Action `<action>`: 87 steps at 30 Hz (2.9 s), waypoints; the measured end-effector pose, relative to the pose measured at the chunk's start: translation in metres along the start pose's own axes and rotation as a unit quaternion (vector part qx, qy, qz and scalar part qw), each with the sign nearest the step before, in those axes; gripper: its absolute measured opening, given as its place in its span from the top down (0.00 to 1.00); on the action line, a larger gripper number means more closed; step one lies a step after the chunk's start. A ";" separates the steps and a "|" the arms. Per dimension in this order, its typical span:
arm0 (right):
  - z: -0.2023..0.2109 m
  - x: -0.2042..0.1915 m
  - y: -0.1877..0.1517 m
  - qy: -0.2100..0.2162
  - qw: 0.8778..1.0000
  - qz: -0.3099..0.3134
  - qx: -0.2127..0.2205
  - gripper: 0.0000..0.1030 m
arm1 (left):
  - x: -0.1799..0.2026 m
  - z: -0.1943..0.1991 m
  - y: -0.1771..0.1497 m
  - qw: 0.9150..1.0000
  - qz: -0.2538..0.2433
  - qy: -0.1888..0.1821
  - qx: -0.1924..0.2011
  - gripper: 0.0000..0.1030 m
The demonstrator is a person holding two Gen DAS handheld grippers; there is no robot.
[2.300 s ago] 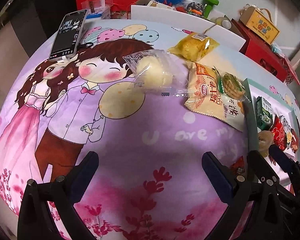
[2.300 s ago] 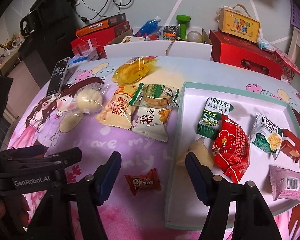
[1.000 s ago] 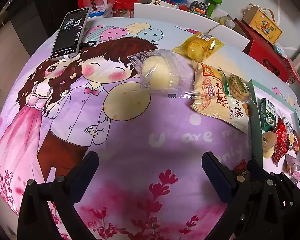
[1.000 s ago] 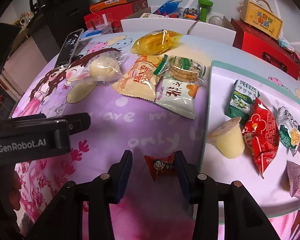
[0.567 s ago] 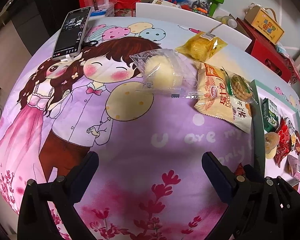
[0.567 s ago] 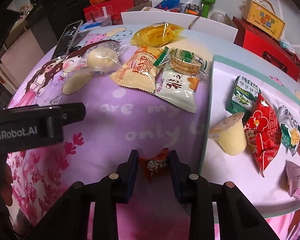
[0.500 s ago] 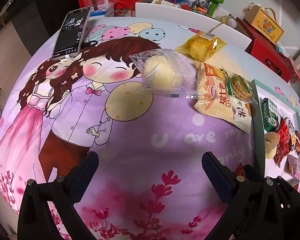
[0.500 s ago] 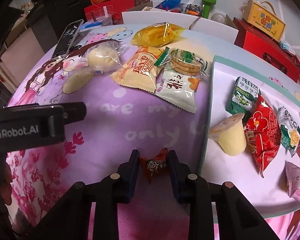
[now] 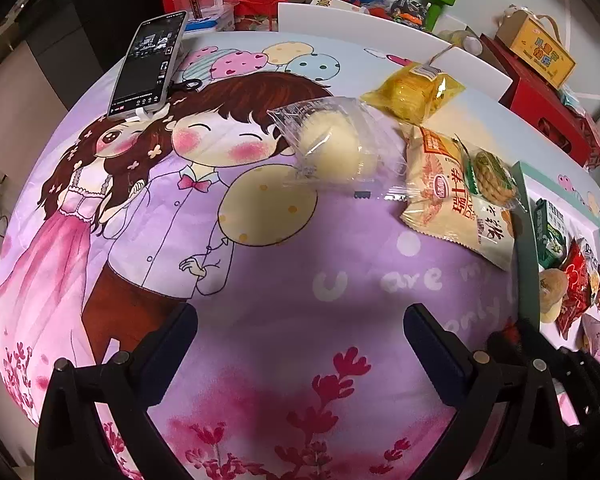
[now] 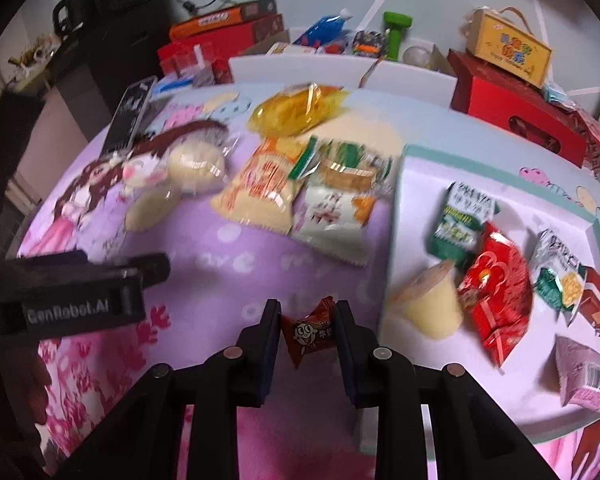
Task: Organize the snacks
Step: 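Grasp the clear-wrapped round bun with the left tool while the right tool drops the candy into the tray, then carry the clear-wrapped bun into the tray with the left tool and open it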
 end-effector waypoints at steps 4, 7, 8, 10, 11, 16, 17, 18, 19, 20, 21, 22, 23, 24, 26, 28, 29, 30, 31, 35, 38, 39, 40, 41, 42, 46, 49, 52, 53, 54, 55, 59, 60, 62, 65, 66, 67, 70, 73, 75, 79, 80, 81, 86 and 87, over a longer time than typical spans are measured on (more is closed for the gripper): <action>0.004 0.014 0.013 -0.021 0.999 -0.020 0.019 0.72 | 0.001 -0.002 0.005 1.000 -0.001 0.001 0.005 0.01; 0.007 0.027 0.020 -0.044 0.998 -0.033 0.031 0.72 | 0.003 -0.004 0.011 1.000 -0.007 0.005 0.013 0.01; 0.008 0.031 0.022 -0.050 0.998 -0.036 0.033 0.72 | 0.004 -0.005 0.014 1.000 -0.009 0.004 0.018 0.01; 0.010 0.039 0.028 -0.058 0.997 -0.044 0.041 0.72 | 0.006 -0.003 0.022 0.999 -0.010 0.003 0.031 0.01; 0.011 0.043 0.030 -0.059 0.996 -0.048 0.045 0.72 | 0.007 -0.002 0.025 0.999 -0.010 0.003 0.038 0.01; 0.018 0.059 0.042 -0.061 0.994 -0.062 0.064 0.75 | 0.014 0.002 0.044 0.997 -0.002 -0.008 0.072 0.01; 0.020 0.061 0.044 -0.061 0.994 -0.064 0.068 0.75 | 0.016 0.001 0.046 0.997 -0.001 -0.012 0.072 0.01; 0.020 0.062 0.045 -0.061 0.994 -0.065 0.070 0.75 | 0.018 -0.002 0.050 0.997 0.000 -0.016 0.073 0.01; 0.020 0.064 0.045 -0.060 0.994 -0.066 0.071 0.75 | 0.020 -0.003 0.054 0.997 0.002 -0.019 0.075 0.01; 0.020 0.064 0.046 -0.060 0.993 -0.066 0.071 0.75 | 0.021 -0.005 0.057 0.997 0.005 -0.021 0.077 0.01; 0.019 0.066 0.046 -0.059 0.993 -0.067 0.072 0.75 | 0.022 -0.006 0.059 0.997 0.008 -0.023 0.078 0.01; 0.019 0.068 0.047 -0.059 0.993 -0.069 0.072 0.75 | 0.022 -0.009 0.062 0.997 0.013 -0.026 0.078 0.01; 0.018 0.071 0.047 -0.058 0.993 -0.074 0.071 0.75 | 0.023 -0.012 0.064 0.996 0.017 -0.028 0.078 0.01; 0.018 0.074 0.047 -0.058 0.993 -0.079 0.071 0.75 | 0.023 -0.014 0.066 0.996 0.020 -0.029 0.077 0.01; 0.017 0.081 0.046 -0.059 0.992 -0.089 0.071 0.75 | 0.023 -0.020 0.071 0.996 0.027 -0.030 0.075 0.01; 0.018 0.090 0.046 -0.061 0.990 -0.100 0.072 0.75 | 0.022 -0.025 0.078 0.996 0.038 -0.033 0.076 0.01; 0.018 0.096 0.045 -0.063 0.990 -0.108 0.072 0.75 | 0.021 -0.028 0.081 0.995 0.044 -0.036 0.077 0.01; 0.018 0.100 0.044 -0.065 0.989 -0.114 0.071 0.75 | 0.021 -0.029 0.083 0.995 0.047 -0.039 0.079 0.01; 0.018 0.105 0.043 -0.066 0.988 -0.121 0.070 0.75 | 0.021 -0.032 0.085 0.995 0.048 -0.042 0.080 0.01; 0.019 0.117 0.042 -0.063 0.986 -0.140 0.070 0.75 | 0.021 -0.044 0.091 0.995 0.045 -0.040 0.074 0.02; 0.018 0.117 0.042 -0.062 0.985 -0.143 0.068 0.75 | 0.020 -0.052 0.092 0.996 0.046 -0.045 0.068 0.15; 0.017 0.117 0.042 -0.061 0.985 -0.143 0.068 0.75 | 0.020 -0.054 0.091 0.996 0.045 -0.044 0.066 0.18; 0.017 0.116 0.042 -0.058 0.986 -0.144 0.067 0.75 | 0.020 -0.057 0.091 0.996 0.043 -0.042 0.063 0.19; 0.018 0.116 0.042 -0.056 0.986 -0.143 0.068 0.75 | 0.020 -0.059 0.091 0.996 0.042 -0.042 0.060 0.21; 0.018 0.114 0.042 -0.056 0.986 -0.142 0.068 0.75 | 0.020 -0.061 0.090 0.996 0.042 -0.043 0.058 0.25; 0.021 0.112 0.042 -0.056 0.986 -0.138 0.070 0.75 | 0.019 -0.064 0.090 0.996 0.042 -0.046 0.056 0.35; 0.021 0.112 0.042 -0.057 0.986 -0.140 0.068 0.76 | 0.018 -0.062 0.089 0.997 0.041 -0.045 0.057 0.44; 0.022 0.113 0.041 -0.057 0.986 -0.143 0.068 0.76 | 0.018 -0.060 0.088 0.996 0.040 -0.050 0.055 0.46; 0.022 0.113 0.041 -0.056 0.986 -0.143 0.067 0.76 | 0.018 -0.059 0.088 0.996 0.042 -0.052 0.055 0.46; 0.022 0.113 0.041 -0.052 0.986 -0.144 0.066 0.76 | 0.019 -0.058 0.088 0.996 0.042 -0.053 0.055 0.46; 0.022 0.112 0.040 -0.043 0.986 -0.145 0.064 0.76 | 0.019 -0.057 0.088 0.996 0.043 -0.054 0.055 0.46; 0.023 0.105 0.039 -0.016 0.988 -0.143 0.060 0.75 | 0.022 -0.055 0.087 0.996 0.042 -0.055 0.051 0.46; 0.023 0.102 0.039 -0.013 0.989 -0.138 0.060 0.75 | 0.022 -0.054 0.086 0.996 0.042 -0.056 0.049 0.46; 0.022 0.096 0.039 0.001 0.989 -0.134 0.057 0.75 | 0.023 -0.050 0.083 0.997 0.041 -0.056 0.046 0.46; 0.020 0.089 0.036 0.023 0.989 -0.137 0.050 0.73 | 0.026 -0.041 0.075 0.996 0.043 -0.058 0.043 0.46; 0.020 0.087 0.035 0.027 0.989 -0.138 0.049 0.69 | 0.027 -0.039 0.073 0.996 0.045 -0.059 0.043 0.46; 0.020 0.085 0.034 0.029 0.989 -0.136 0.047 0.67 | 0.028 -0.036 0.068 0.996 0.049 -0.060 0.043 0.46; 0.022 0.079 0.033 0.032 0.990 -0.127 0.050 0.58 | 0.034 -0.032 0.056 0.997 0.043 -0.061 0.033 0.46; 0.025 0.073 0.033 0.039 0.990 -0.122 0.055 0.48 | 0.039 -0.025 0.050 0.996 0.034 -0.070 0.034 0.46; 0.026 0.067 0.032 0.043 0.992 -0.109 0.053 0.48 | 0.039 -0.019 0.047 0.997 0.029 -0.067 0.038 0.46; 0.022 0.051 0.029 0.030 0.996 -0.072 0.045 0.48 | 0.033 -0.004 0.037 0.997 0.019 -0.062 0.043 0.46; 0.021 0.049 0.028 0.028 0.996 -0.067 0.042 0.48 | 0.032 -0.002 0.036 0.997 0.019 -0.060 0.044 0.46; 0.018 0.046 0.026 0.023 0.997 -0.060 0.036 0.48 | 0.031 -0.001 0.036 0.997 0.019 -0.058 0.045 0.46; 0.010 0.046 0.020 -0.002 0.999 -0.041 0.028 0.50 | 0.030 0.004 0.039 0.997 0.020 -0.060 0.053 0.46; 0.010 0.046 0.020 0.000 0.999 -0.040 0.029 0.52 | 0.031 0.004 0.039 0.997 0.018 -0.062 0.051 0.46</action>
Point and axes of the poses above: each gripper's, at about its wrist camera, not at the fingertips, and z roughly against the way its jaws point, x to its right, y to its top, the point moved 5 cm from there along -z, roughly the way its jaws point, and after that the axes turned 8 degrees about x, right-handed, at the moved point
